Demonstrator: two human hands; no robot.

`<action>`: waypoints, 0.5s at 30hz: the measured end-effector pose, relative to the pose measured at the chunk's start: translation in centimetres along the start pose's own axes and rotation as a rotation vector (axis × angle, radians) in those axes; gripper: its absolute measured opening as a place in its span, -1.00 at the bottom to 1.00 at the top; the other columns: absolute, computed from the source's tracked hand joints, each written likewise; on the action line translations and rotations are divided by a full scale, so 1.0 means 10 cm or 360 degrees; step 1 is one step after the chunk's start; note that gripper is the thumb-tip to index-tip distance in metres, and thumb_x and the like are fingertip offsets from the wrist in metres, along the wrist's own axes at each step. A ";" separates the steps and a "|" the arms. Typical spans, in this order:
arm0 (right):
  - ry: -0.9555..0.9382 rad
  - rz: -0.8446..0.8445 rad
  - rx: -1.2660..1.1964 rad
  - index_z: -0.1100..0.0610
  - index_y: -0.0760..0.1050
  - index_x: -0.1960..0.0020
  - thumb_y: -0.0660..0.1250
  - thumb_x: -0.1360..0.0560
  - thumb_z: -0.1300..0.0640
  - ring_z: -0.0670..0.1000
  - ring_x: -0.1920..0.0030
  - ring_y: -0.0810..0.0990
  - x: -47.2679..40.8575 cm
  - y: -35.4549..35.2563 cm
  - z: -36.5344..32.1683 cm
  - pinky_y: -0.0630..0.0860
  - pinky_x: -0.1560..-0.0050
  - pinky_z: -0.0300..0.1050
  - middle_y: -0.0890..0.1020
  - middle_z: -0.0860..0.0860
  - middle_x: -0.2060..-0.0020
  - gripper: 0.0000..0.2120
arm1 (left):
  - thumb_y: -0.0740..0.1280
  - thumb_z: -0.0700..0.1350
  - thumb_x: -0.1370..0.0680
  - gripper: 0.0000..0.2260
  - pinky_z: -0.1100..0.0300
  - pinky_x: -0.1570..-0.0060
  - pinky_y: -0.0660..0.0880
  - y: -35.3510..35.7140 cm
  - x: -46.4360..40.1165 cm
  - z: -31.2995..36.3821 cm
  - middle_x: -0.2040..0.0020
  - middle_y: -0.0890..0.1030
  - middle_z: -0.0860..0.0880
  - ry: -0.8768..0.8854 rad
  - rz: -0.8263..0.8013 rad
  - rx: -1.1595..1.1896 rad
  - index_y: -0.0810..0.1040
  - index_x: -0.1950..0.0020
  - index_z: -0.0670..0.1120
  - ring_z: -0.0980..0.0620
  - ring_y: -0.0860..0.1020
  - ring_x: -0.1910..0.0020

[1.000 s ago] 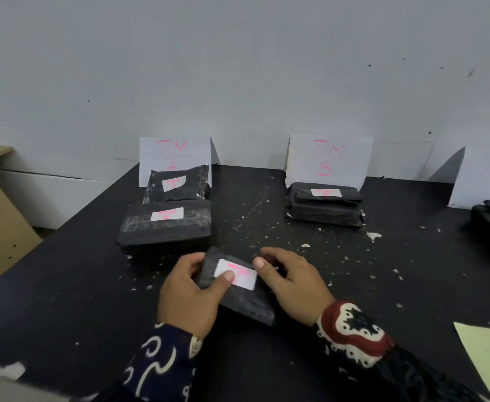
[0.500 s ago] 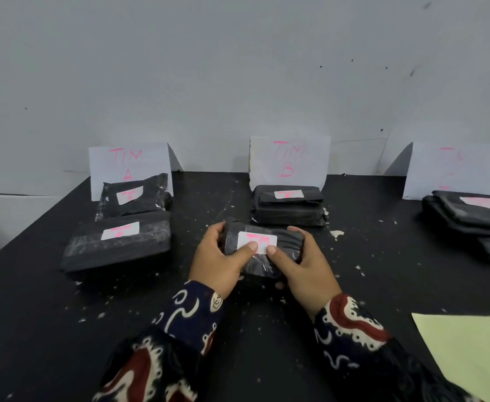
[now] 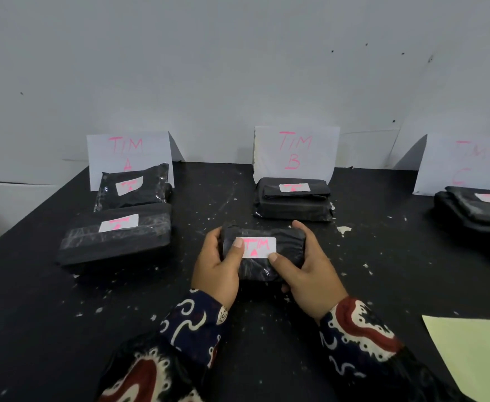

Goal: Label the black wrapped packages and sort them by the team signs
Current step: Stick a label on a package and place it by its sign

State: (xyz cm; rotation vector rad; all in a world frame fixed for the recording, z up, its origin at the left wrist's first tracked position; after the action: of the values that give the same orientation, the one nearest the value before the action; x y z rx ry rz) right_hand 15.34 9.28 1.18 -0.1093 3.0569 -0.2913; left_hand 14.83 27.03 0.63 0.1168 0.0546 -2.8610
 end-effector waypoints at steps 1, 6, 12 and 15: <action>0.0009 0.0007 -0.0026 -0.17 0.21 -0.42 0.42 -0.49 0.11 -0.11 0.18 0.64 0.01 0.00 -0.01 0.57 0.30 -0.18 0.62 -0.10 -0.03 -0.39 | 0.34 -0.08 -0.57 -0.80 -0.03 -0.12 0.57 0.00 0.01 0.02 -0.05 0.66 0.09 0.0032 -0.0014 -0.0016 0.50 -0.18 0.10 0.14 0.63 -0.04; 0.0083 0.0259 -0.0244 -0.18 0.46 -0.15 0.38 -0.51 -0.03 -0.10 0.25 0.67 0.06 -0.09 -0.04 0.59 0.36 -0.13 0.66 -0.06 0.12 -0.76 | 0.42 -0.06 -0.48 -0.67 0.11 -0.09 0.56 0.04 0.12 0.21 -0.07 0.64 0.13 0.0275 -0.0101 -0.0094 0.43 -0.20 0.14 0.17 0.62 -0.06; 0.0088 0.0296 -0.0199 -0.20 0.43 -0.17 0.31 -0.55 -0.05 -0.05 0.25 0.67 0.06 -0.11 -0.01 0.59 0.38 -0.10 0.66 -0.03 0.11 -0.79 | 0.44 -0.02 -0.46 -0.45 0.08 -0.22 0.51 0.05 0.14 0.21 -0.24 0.54 0.17 0.0334 -0.0139 -0.0302 0.30 -0.38 0.16 0.26 0.54 -0.18; 0.0163 0.0311 -0.0299 -0.20 0.44 -0.18 0.30 -0.56 -0.02 0.02 0.24 0.68 0.05 -0.09 0.06 0.57 0.39 -0.04 0.68 -0.03 0.09 -0.79 | 0.43 0.06 -0.43 -0.21 0.26 -0.38 0.29 0.07 0.23 0.36 -0.44 0.26 0.17 0.0596 -0.0170 -0.0623 0.06 -0.53 0.19 0.28 0.26 -0.42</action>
State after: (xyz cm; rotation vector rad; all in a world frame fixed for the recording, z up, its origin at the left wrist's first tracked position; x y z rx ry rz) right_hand 14.97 8.22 0.78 0.1997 3.1568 0.0025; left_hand 12.55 25.53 3.98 0.5785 0.7072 -2.8265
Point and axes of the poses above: each hand's wrist, its own x-axis away from the middle knuckle, its own y-axis out of the palm, z = x × y, the point moved 9 cm from there along -x, towards the middle knuckle
